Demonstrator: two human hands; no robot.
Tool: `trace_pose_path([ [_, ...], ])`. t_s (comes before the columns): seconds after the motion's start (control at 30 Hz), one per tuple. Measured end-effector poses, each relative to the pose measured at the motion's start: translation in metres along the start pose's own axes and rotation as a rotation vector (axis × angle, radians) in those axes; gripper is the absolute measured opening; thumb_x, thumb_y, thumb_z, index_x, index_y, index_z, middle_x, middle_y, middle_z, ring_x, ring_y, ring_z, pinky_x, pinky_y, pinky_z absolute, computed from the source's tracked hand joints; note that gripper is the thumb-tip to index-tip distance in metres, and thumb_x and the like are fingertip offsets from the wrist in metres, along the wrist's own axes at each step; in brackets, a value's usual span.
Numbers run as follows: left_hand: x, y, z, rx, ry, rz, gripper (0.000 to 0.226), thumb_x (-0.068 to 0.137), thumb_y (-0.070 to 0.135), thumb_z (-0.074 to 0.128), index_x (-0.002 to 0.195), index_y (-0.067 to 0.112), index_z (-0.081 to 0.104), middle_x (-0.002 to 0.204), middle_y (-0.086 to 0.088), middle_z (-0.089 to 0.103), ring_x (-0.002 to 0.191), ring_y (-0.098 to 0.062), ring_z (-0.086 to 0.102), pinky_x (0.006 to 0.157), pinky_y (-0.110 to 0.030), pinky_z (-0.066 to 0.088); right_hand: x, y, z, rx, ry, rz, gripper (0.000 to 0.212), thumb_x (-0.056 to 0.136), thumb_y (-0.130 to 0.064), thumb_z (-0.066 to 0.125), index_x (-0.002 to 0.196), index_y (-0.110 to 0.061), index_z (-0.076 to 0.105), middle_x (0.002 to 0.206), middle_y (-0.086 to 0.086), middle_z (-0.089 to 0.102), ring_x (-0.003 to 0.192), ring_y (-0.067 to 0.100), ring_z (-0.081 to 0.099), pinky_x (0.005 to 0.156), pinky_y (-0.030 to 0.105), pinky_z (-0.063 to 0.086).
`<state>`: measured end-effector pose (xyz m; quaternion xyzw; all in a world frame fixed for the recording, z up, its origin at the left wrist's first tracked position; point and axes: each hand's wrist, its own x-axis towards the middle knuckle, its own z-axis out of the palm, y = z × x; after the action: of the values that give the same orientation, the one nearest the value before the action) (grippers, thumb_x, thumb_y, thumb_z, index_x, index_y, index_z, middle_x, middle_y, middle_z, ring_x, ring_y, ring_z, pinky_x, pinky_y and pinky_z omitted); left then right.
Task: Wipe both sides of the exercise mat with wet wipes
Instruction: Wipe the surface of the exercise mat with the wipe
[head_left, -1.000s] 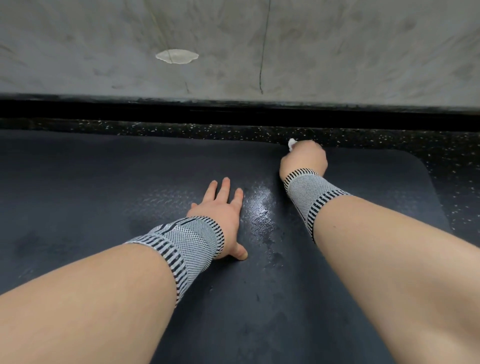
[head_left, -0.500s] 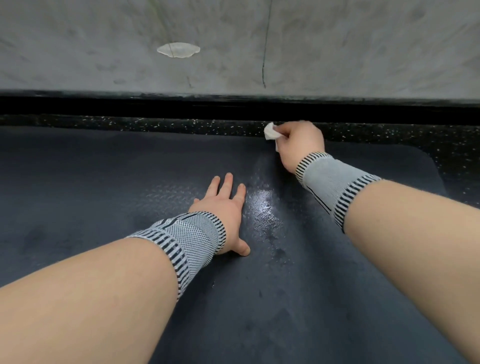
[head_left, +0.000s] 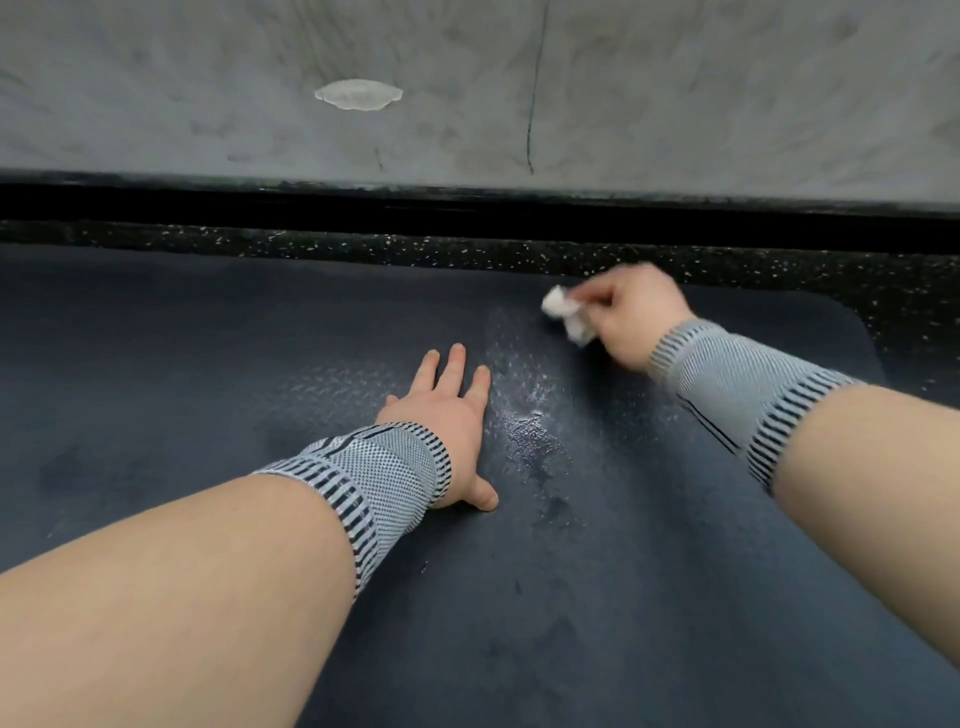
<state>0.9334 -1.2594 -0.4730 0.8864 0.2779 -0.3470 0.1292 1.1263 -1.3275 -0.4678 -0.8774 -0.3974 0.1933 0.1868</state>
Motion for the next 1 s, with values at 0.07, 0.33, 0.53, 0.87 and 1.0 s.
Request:
trace_pose_path([
  [0.07, 0.000, 0.000, 0.001, 0.003, 0.004, -0.005, 0.133, 0.069, 0.059, 0.079, 0.154, 0.023, -0.017, 0.158, -0.002, -0.032, 0.148, -0.026, -0.021, 0.119, -0.052, 0.020, 0.026, -0.007, 0.009, 0.016, 0.116, 0.151, 0.026, 0.091, -0.019, 0.056, 0.114, -0.021, 0.069, 0.113, 0.003, 0.067, 0.104, 0.018, 0.061, 0.082, 0.017, 0.040],
  [0.33, 0.002, -0.003, 0.004, 0.003, 0.027, 0.002, 0.135, 0.067, 0.059, 0.080, 0.155, 0.022, -0.015, 0.159, -0.003, -0.030, 0.149, -0.026, -0.020, 0.119, -0.052, 0.022, -0.072, -0.019, 0.052, -0.185, -0.208, -0.403, 0.027, 0.093, -0.015, 0.050, 0.112, -0.024, 0.068, 0.106, 0.005, 0.057, 0.097, 0.026, 0.058, 0.086, 0.033, 0.046],
  [0.53, 0.003, -0.001, 0.003, 0.010, 0.017, -0.004, 0.135, 0.067, 0.060, 0.080, 0.154, 0.023, -0.017, 0.158, -0.002, -0.031, 0.148, -0.027, -0.020, 0.119, -0.052, 0.022, -0.047, 0.016, 0.008, -0.127, -0.142, -0.159, 0.027, 0.087, -0.016, 0.059, 0.109, -0.025, 0.071, 0.111, 0.002, 0.063, 0.106, 0.022, 0.057, 0.090, 0.022, 0.039],
  [0.87, 0.003, -0.002, 0.005, 0.035, 0.037, -0.011, 0.136, 0.066, 0.062, 0.079, 0.155, 0.023, -0.016, 0.159, -0.003, -0.029, 0.149, -0.026, -0.019, 0.120, -0.050, 0.022, -0.127, 0.005, 0.051, -0.063, -0.217, -0.390, 0.025, 0.087, -0.011, 0.054, 0.103, -0.021, 0.072, 0.096, 0.004, 0.058, 0.085, 0.029, 0.059, 0.078, 0.028, 0.043],
  [1.0, 0.003, -0.001, 0.003, 0.022, 0.034, -0.010, 0.136, 0.065, 0.062, 0.079, 0.154, 0.023, -0.016, 0.160, -0.002, -0.028, 0.149, -0.026, -0.019, 0.119, -0.051, 0.022, -0.097, 0.028, 0.030, -0.084, 0.004, -0.207, 0.030, 0.087, -0.017, 0.048, 0.102, -0.018, 0.074, 0.100, 0.010, 0.063, 0.095, 0.032, 0.060, 0.086, 0.030, 0.043],
])
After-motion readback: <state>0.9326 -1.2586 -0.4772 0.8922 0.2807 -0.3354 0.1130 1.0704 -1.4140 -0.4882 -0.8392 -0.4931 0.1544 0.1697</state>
